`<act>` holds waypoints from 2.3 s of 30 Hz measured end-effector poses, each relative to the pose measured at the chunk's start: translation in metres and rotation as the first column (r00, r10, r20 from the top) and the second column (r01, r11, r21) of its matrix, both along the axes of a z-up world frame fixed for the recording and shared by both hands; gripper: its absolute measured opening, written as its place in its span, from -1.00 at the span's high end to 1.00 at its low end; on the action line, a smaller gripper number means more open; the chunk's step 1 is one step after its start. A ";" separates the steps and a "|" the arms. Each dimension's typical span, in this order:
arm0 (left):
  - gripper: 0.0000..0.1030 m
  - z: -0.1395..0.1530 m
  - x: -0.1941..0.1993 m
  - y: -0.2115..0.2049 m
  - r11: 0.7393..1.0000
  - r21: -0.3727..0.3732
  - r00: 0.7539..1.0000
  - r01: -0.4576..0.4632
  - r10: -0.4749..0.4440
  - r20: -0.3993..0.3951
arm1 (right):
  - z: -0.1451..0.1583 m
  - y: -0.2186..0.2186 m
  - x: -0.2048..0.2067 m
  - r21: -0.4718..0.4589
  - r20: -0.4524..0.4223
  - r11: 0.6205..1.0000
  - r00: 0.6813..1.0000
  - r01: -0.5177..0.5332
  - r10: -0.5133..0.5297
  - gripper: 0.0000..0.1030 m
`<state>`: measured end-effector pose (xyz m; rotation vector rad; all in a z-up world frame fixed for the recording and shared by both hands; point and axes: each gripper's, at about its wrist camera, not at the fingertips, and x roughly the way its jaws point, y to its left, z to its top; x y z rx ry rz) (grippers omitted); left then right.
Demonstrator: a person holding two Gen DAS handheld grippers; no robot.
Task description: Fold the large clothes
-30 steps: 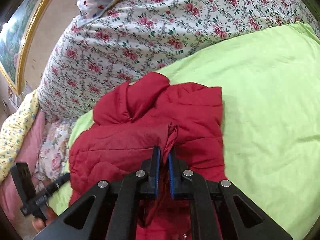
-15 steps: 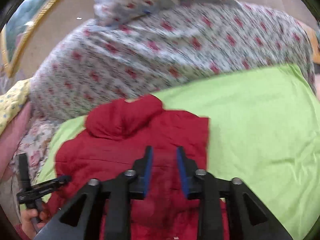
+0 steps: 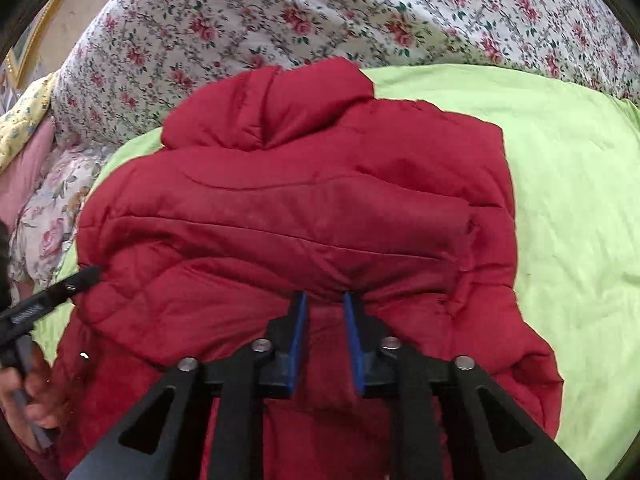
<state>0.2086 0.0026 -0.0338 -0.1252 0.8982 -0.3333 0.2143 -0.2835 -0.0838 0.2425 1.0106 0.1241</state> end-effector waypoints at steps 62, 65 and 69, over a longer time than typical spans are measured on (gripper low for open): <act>-0.10 -0.007 -0.142 0.097 0.996 -0.046 0.984 -0.070 0.062 -0.166 | 0.062 -0.079 -0.180 0.118 -0.071 0.988 0.993 0.101 -0.093 -0.46; -0.10 -0.011 -0.150 0.102 0.997 -0.042 0.982 -0.069 0.061 -0.176 | 0.061 -0.084 -0.186 0.102 -0.078 0.988 0.991 0.112 -0.104 -0.47; -0.10 -0.013 -0.158 0.106 0.997 -0.038 0.981 -0.071 0.063 -0.185 | 0.053 -0.086 -0.191 0.097 -0.117 0.988 0.987 0.120 -0.108 -0.47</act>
